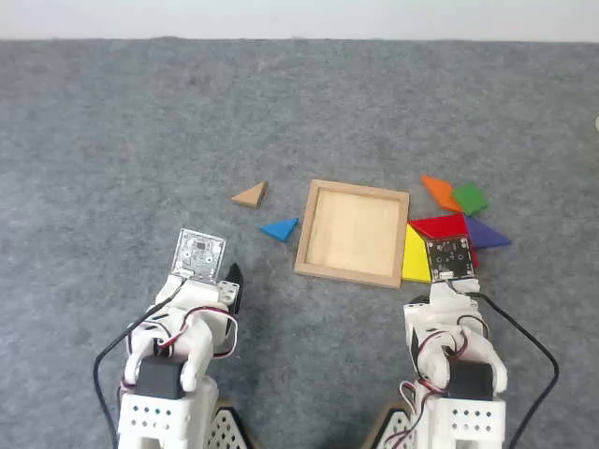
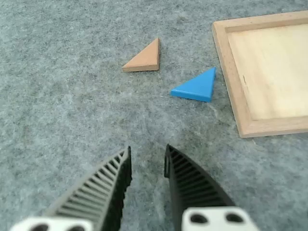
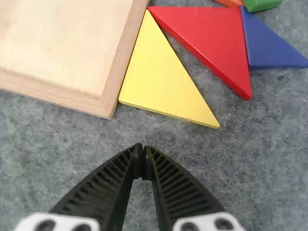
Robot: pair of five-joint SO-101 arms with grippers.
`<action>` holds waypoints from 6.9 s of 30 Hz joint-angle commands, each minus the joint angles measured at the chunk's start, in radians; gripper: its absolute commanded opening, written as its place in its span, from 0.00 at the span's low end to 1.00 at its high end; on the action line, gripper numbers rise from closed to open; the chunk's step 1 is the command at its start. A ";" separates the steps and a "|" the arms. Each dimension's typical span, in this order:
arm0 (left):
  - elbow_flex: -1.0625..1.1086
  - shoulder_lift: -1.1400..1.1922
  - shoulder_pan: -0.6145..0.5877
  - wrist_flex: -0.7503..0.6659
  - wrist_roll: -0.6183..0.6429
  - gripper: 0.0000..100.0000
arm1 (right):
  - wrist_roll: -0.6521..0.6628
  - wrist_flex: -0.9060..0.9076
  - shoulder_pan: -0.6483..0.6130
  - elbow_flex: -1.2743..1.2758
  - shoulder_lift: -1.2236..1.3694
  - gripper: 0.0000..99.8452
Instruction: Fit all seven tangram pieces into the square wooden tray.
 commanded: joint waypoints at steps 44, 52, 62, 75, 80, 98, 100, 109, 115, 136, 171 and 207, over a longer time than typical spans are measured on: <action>-0.012 -0.014 0.006 0.003 0.008 0.11 | -0.011 0.016 -0.008 0.017 -0.008 0.01; -0.012 -0.014 0.006 0.003 0.008 0.11 | -0.003 0.024 -0.035 0.015 -0.010 0.01; -0.012 -0.014 0.006 0.003 0.008 0.11 | 0.651 -0.245 0.364 0.012 -0.013 0.01; -0.012 -0.014 0.006 0.003 0.008 0.11 | 0.532 -0.001 0.232 -0.443 0.097 0.01; -0.012 -0.014 0.006 0.003 0.008 0.11 | 0.535 -0.093 0.219 -0.632 0.527 0.01; -0.012 -0.014 0.006 0.003 0.008 0.11 | 0.882 -0.038 0.145 -1.281 1.774 0.29; -0.012 -0.014 0.006 0.003 0.008 0.11 | 0.891 -0.061 0.108 -1.283 1.797 0.29; -0.012 -0.014 0.006 0.003 0.008 0.11 | 0.936 -0.213 0.051 -1.284 1.937 0.29; -0.012 -0.014 0.006 0.003 0.008 0.11 | 0.936 -0.240 0.058 -1.356 2.025 0.29; -0.012 -0.014 0.006 0.003 0.008 0.11 | 0.919 -0.133 0.084 -1.453 2.144 0.06; -0.012 -0.014 0.006 0.003 0.008 0.11 | 0.091 -0.177 0.292 -1.022 1.641 0.26; -0.012 -0.014 0.006 0.003 0.008 0.11 | 0.284 -0.263 0.309 -1.026 1.830 0.37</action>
